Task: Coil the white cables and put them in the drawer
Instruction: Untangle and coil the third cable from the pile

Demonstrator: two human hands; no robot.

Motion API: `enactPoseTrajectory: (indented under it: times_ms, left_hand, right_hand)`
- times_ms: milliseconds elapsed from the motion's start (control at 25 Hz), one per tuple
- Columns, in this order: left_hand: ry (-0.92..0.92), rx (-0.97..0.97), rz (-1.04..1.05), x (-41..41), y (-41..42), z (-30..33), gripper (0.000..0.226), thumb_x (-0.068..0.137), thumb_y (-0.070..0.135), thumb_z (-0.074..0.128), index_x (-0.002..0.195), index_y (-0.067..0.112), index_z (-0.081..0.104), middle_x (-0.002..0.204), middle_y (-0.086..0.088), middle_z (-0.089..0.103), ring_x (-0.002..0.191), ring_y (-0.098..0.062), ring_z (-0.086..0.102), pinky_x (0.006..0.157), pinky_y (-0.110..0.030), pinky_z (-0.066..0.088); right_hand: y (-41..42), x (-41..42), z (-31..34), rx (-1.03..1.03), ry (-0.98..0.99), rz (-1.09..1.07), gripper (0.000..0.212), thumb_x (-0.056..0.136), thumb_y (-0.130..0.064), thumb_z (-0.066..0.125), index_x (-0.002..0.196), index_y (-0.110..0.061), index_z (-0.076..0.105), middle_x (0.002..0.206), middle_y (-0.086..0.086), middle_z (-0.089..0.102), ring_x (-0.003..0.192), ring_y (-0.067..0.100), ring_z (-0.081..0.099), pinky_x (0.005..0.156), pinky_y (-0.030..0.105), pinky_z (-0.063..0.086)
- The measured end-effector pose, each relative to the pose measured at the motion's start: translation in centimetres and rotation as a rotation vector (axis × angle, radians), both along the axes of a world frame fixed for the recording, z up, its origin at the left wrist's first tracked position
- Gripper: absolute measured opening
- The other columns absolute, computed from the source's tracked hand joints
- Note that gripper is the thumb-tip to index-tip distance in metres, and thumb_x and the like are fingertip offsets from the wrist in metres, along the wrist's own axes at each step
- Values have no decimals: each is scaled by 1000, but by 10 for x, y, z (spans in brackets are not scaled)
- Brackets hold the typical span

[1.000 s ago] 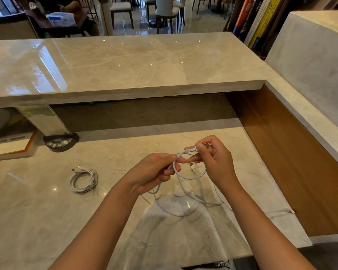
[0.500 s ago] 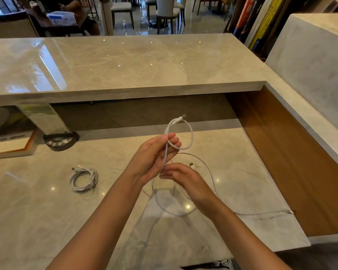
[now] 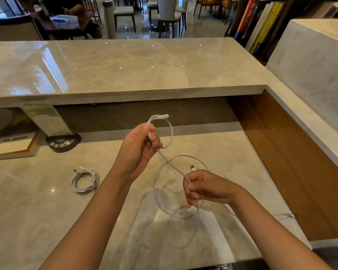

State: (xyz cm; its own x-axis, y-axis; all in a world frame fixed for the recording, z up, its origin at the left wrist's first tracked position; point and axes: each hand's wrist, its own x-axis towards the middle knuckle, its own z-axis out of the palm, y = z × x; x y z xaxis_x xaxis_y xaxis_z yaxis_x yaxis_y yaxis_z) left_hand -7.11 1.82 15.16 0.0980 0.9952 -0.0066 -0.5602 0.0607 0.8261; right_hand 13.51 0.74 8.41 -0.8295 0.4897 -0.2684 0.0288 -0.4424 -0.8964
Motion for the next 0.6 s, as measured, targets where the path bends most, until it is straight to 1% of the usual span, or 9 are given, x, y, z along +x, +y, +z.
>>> enactPoseTrajectory:
  times_ms: [80,120,160,200,280,360,440,520,600]
  left_hand:
    - [-62,1,24,-12,4,7,35,95,17,35,74,15,64,54,6,52,48,-3,47,52,-16,47]
    - [-52,-7,20,-18,4,9,36,93,19,38,70,18,67,54,7,52,48,-2,47,50,-15,47]
    - [-12,-21,0,-24,3,10,35,90,20,41,67,19,68,53,7,53,47,-2,48,49,-15,46]
    - [45,-42,-34,-27,1,9,32,86,20,44,66,20,69,53,7,53,48,-2,48,48,-15,46]
    - [155,-105,-105,-26,-5,3,30,87,17,45,66,17,67,53,5,54,47,-3,49,47,-15,46]
    - [236,-162,-149,-18,-10,-6,34,93,12,41,69,13,64,53,3,56,45,-4,49,47,-16,48]
    - [312,-183,-144,-9,-13,-12,31,95,10,41,73,9,62,55,2,58,46,-5,50,50,-17,50]
    - [380,-179,-106,-3,-13,-15,27,95,9,42,76,8,61,56,2,61,49,-6,52,55,-18,50]
    - [419,-183,-51,0,-12,-17,26,95,9,44,77,7,62,59,2,63,52,-8,53,57,-20,51]
  right_hand:
    - [4,9,-7,-57,-51,56,20,85,-25,60,66,-19,60,48,-6,45,45,9,48,67,29,56]
    - [6,14,-9,-105,-75,4,22,83,-29,64,64,-19,58,46,-7,42,41,7,43,60,26,55]
    - [9,18,-9,-167,-95,-119,24,81,-31,66,63,-18,57,45,-8,38,38,5,38,51,22,52]
    - [14,20,-6,-240,-109,-278,24,79,-29,66,62,-16,55,43,-8,35,35,3,33,42,17,46]
    - [29,19,5,-358,-138,-538,22,84,-20,60,65,-11,51,41,-7,32,32,2,27,33,12,32]
    - [45,11,23,-398,-172,-699,23,93,-14,49,71,-8,50,41,-6,30,32,3,25,31,11,25]
    - [54,0,44,-397,-159,-810,26,97,-11,39,80,0,55,47,-2,30,37,5,24,33,12,23]
    - [53,-9,64,-314,-155,-833,30,96,-8,32,91,4,60,52,0,32,44,7,24,36,15,27]
    - [45,-20,78,-139,-208,-797,30,95,-7,33,99,1,61,55,1,35,47,9,27,39,17,32]
